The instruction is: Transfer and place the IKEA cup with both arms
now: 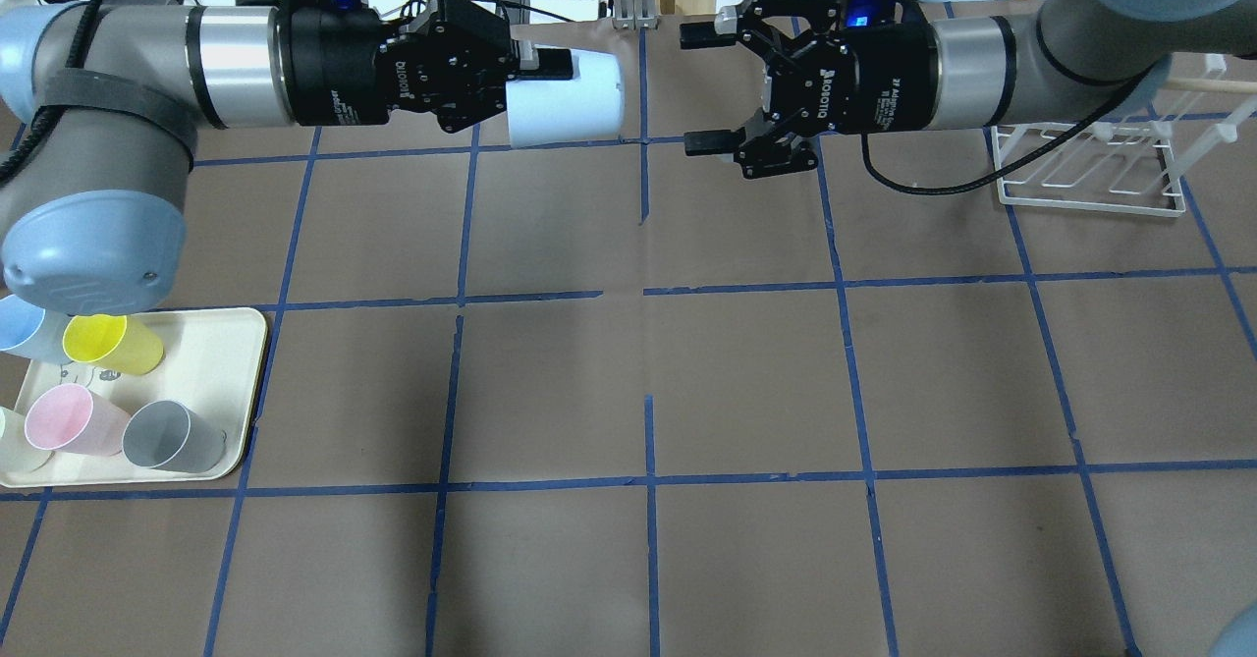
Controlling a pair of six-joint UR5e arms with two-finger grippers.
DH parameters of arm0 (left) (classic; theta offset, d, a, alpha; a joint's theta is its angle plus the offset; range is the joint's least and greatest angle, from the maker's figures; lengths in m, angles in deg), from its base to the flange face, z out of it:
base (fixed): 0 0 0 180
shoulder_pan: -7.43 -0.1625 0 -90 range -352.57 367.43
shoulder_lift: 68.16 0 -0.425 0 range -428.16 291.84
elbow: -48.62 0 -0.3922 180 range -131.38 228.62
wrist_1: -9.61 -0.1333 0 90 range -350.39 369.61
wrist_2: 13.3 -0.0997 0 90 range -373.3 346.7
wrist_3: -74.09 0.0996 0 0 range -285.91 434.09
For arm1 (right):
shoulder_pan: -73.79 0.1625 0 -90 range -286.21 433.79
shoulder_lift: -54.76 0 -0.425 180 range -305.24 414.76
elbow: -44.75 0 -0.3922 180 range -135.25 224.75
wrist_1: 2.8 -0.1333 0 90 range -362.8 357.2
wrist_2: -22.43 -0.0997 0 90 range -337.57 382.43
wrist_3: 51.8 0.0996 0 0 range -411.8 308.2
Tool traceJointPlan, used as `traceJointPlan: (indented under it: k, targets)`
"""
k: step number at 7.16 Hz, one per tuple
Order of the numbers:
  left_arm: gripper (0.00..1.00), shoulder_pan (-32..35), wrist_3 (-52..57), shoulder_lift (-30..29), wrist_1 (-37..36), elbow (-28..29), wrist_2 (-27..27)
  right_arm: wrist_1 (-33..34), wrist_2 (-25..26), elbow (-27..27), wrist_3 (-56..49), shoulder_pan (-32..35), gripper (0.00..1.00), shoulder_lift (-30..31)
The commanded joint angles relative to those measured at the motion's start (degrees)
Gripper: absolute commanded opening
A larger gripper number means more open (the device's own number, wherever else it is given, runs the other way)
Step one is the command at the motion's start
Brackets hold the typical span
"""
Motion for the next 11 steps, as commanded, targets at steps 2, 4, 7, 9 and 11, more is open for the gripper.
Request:
traceJointPlan:
  k: [2, 4, 7, 9, 11]
  targets:
    - [0.0, -2.8, -3.7, 0.3, -0.5, 5.2, -25.3, 11.4, 21.4, -0.3, 0.5, -6.0, 1.0, 0.2]
    - [0.0, -3.3, -2.6, -0.4, 3.2, 5.7, -42.3, 27.3, 38.4, -0.4, 7.0, -6.4, 1.0, 1.1]
    - [0.0, -5.9, 15.0, -1.5, 5.3, 4.7, -70.2, 39.8, 59.2, -0.3, 17.0, -6.0, 1.0, 7.1]
    - [0.0, -13.9, 23.8, -5.0, 4.8, 4.4, -73.8, 48.9, 69.7, 0.6, 25.6, -5.6, 1.0, 11.7]
    - [0.0, -16.9, 24.2, -9.4, 2.1, 4.0, -73.8, 54.2, 76.5, 0.6, 37.3, -0.9, 1.0, 11.9]
